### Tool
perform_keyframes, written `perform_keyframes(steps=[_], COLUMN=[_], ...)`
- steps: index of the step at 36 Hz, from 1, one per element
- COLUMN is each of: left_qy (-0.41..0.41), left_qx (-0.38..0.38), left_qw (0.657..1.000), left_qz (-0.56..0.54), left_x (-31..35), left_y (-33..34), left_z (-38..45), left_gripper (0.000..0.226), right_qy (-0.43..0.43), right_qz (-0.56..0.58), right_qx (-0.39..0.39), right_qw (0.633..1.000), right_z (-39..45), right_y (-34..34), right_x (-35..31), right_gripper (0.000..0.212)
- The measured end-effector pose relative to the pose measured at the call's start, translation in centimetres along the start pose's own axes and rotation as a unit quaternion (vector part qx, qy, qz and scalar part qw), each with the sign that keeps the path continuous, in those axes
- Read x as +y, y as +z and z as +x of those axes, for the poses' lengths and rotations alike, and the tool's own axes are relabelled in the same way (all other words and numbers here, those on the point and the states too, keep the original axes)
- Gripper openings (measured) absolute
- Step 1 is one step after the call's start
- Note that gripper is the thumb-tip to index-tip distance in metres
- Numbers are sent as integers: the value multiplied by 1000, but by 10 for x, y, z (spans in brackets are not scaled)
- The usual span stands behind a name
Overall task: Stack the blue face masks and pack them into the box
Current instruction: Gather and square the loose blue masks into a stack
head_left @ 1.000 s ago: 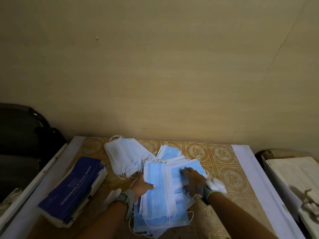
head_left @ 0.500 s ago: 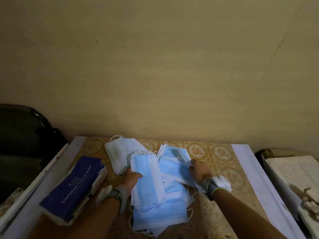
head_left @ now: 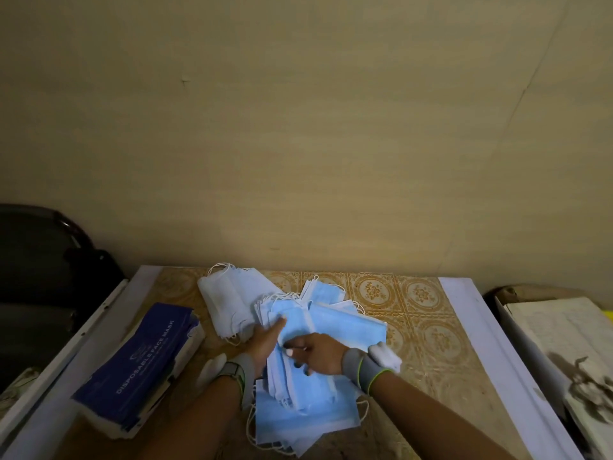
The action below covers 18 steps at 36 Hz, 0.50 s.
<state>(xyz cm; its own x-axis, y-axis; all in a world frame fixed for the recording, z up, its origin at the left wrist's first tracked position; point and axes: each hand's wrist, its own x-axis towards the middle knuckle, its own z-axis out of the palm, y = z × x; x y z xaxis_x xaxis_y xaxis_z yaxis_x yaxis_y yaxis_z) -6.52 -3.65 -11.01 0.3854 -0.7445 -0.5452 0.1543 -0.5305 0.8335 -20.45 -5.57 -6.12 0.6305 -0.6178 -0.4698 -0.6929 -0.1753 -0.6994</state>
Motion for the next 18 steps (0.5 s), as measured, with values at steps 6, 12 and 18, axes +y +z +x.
perform_keyframes(steps=[6,12,18], left_qy=[14,2,-13], left_qx=[-17,-33,19], left_qw=[988,983,983], left_qz=[155,181,180], left_x=[-84,-29,-17], left_y=[-17,-13,-10], left_z=[107,24,12], left_gripper=[124,87,55], right_qy=[6,90,120], right_qz=[-50,-238,-315], right_qx=[86,139,127], right_qw=[995,957,933], right_z=[3,-4,-13], right_y=[-16,-40,-34], right_x=[27,63,89], right_gripper=[31,54,113])
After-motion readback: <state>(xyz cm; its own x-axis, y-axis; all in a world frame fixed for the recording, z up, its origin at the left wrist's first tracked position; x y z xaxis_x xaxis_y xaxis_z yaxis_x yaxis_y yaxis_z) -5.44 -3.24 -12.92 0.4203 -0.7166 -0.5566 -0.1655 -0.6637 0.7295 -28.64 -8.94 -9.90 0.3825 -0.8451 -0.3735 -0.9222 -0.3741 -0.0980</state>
